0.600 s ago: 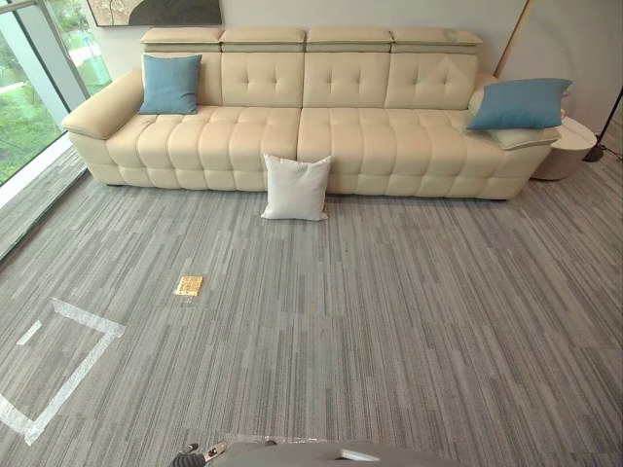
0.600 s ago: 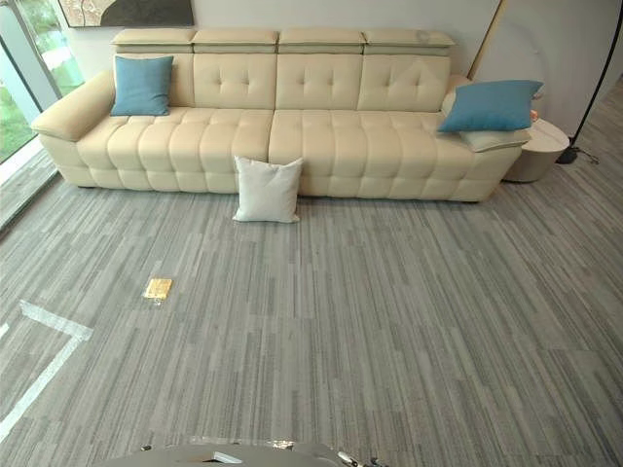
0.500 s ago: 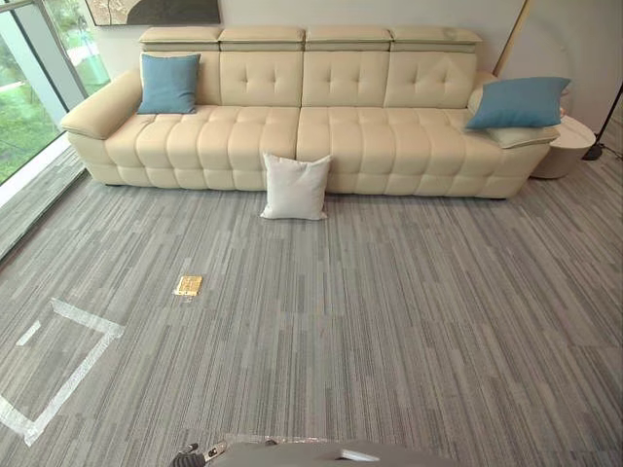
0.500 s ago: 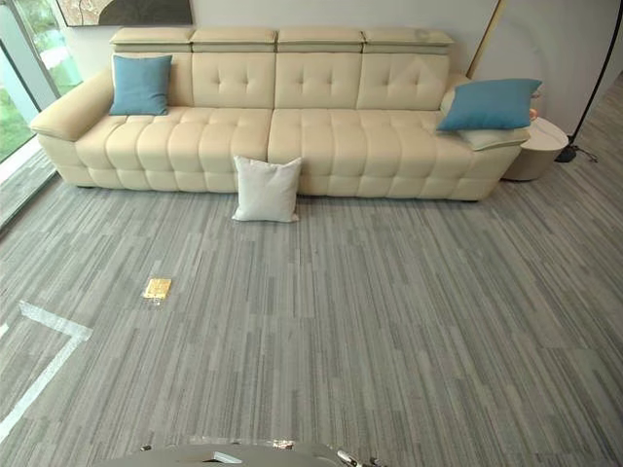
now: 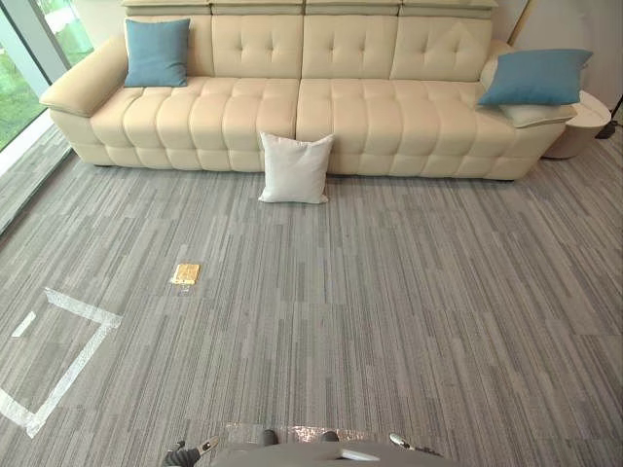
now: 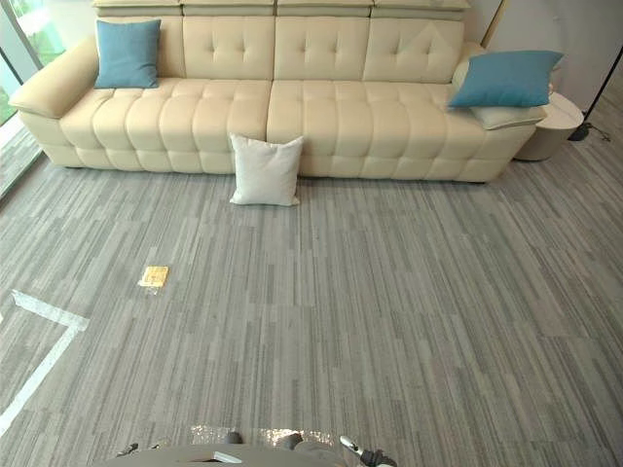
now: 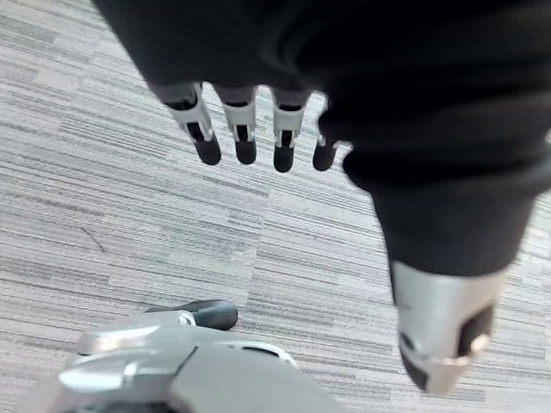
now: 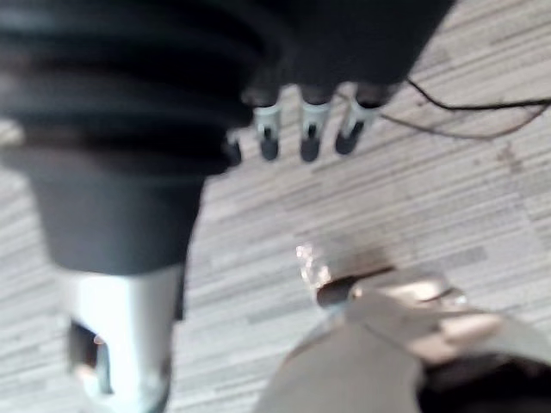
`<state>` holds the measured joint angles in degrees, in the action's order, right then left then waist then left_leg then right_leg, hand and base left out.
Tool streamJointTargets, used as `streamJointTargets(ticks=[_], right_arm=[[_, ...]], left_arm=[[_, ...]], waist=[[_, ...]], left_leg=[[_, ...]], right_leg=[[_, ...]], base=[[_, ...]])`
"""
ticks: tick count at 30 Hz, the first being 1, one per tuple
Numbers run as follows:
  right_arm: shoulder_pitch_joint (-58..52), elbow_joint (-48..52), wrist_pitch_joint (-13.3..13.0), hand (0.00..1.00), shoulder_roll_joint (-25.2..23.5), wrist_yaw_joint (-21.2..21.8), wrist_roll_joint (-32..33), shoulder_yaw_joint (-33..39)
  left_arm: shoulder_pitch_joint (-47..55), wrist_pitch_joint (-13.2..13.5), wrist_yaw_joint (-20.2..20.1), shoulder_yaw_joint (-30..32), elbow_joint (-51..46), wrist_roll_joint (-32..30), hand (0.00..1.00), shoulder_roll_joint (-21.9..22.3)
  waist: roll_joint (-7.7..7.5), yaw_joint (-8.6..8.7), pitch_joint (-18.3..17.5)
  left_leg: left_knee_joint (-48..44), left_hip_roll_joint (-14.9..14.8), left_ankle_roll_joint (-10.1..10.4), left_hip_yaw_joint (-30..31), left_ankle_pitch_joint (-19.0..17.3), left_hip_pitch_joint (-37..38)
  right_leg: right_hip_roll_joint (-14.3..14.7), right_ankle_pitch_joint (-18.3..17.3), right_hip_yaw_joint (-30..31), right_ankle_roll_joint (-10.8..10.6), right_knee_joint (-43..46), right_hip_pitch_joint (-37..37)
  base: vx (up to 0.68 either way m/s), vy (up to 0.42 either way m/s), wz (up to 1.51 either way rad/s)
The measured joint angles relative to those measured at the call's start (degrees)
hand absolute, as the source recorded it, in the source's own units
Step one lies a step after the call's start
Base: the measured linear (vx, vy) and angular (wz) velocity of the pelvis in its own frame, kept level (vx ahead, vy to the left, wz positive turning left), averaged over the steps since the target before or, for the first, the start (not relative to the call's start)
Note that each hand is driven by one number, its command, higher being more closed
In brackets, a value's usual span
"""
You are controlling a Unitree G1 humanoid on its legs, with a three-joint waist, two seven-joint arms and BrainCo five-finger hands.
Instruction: Pick up cushions and gather them together orderly.
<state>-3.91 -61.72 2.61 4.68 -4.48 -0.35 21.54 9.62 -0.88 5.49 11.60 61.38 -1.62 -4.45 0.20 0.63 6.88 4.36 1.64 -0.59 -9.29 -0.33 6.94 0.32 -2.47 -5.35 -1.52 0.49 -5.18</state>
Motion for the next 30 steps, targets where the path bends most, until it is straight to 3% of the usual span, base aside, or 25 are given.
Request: streamJointTargets(ticks=[12,16,19,21,22,24,27,30], right_arm=[[0.5,0.1,0.1,0.0,-0.1,-0.1,0.0,-0.1],[1.5,0.3,0.1,0.0,-0.7,-0.8,0.0,0.0],[1.3,0.7,0.1,0.0,-0.7,-1.0,0.0,1.1],[-0.6,4.6,0.0,0.0,-1.2,-1.0,0.0,1.2],[-0.9,4.8,-0.1,0.0,-1.4,-1.0,0.1,1.2],[-1.3,4.5,0.0,0.0,-1.6,-1.1,0.2,1.2],[-0.8,4.5,-0.2,0.0,-1.5,-1.2,0.3,1.1],[-0.4,4.4,-0.1,0.0,-0.6,-1.2,0.3,0.0]], left_arm=[[-1.0,0.1,0.0,-0.5,0.0,0.0,0.0,-0.4],[-2.2,0.1,0.1,-0.6,-0.1,0.0,0.0,-1.1],[-2.4,0.2,0.1,-0.6,-0.7,0.0,0.0,-0.7],[-3.1,0.3,0.1,-0.5,-1.7,0.0,0.0,0.0],[-3.2,0.3,0.1,-0.5,-1.7,0.1,0.0,-0.2],[-3.9,0.3,0.2,-0.5,-1.9,0.2,0.0,-0.5],[-4.7,0.3,0.2,-0.6,-1.8,0.2,0.0,-0.4],[-6.3,0.3,0.2,-1.8,-1.7,0.1,0.0,0.0]], waist=[[-0.4,-0.66,1.1],[-0.9,-0.82,2.5],[-0.12,-0.9,3.4],[0.73,-0.95,4.0],[0.88,-0.75,4.2],[0.1,-0.93,4.3],[0.27,0.16,4.4],[1.72,1.36,5.6]], left_leg=[[0.0,-0.2,-0.1,-2.9,-0.9,-3.1],[-5.8,-0.4,-1.0,-4.9,-5.2,-5.3],[-10.1,-1.0,-1.6,-4.7,-9.1,-6.1],[-14.8,-2.0,-2.1,-3.1,-13.5,-5.7],[-15.6,-2.0,-2.1,-2.7,-14.4,-5.7],[-16.0,-2.2,-2.4,-1.2,-15.9,-2.3],[-13.3,-3.2,-2.0,0.2,-16.2,0.5],[-9.6,-5.9,-0.2,1.8,-17.2,4.5]], right_leg=[[0.2,0.5,2.1,0.0,-0.7,3.6],[-0.4,-2.1,3.7,-1.8,4.2,6.1],[-1.1,-5.0,1.6,-4.3,12.9,8.6],[-2.6,-5.7,-2.7,-3.2,33.6,17.2],[-3.3,-6.2,-3.5,-2.6,37.5,18.8],[-5.3,-10.6,-6.8,-2.2,45.7,22.7],[-5.8,-12.2,-11.4,-1.9,39.5,25.9],[-2.3,-5.2,-14.2,-1.0,21.7,29.9]], base=[[-0.01,-0.011,-0.13],[0.1,0.038,-0.24],[0.08,0.057,-0.05],[0.14,0.106,0.2],[0.2,0.081,0.34],[0.25,0.036,0.29],[0.42,-0.008,0.33],[0.52,-0.089,0.39]])
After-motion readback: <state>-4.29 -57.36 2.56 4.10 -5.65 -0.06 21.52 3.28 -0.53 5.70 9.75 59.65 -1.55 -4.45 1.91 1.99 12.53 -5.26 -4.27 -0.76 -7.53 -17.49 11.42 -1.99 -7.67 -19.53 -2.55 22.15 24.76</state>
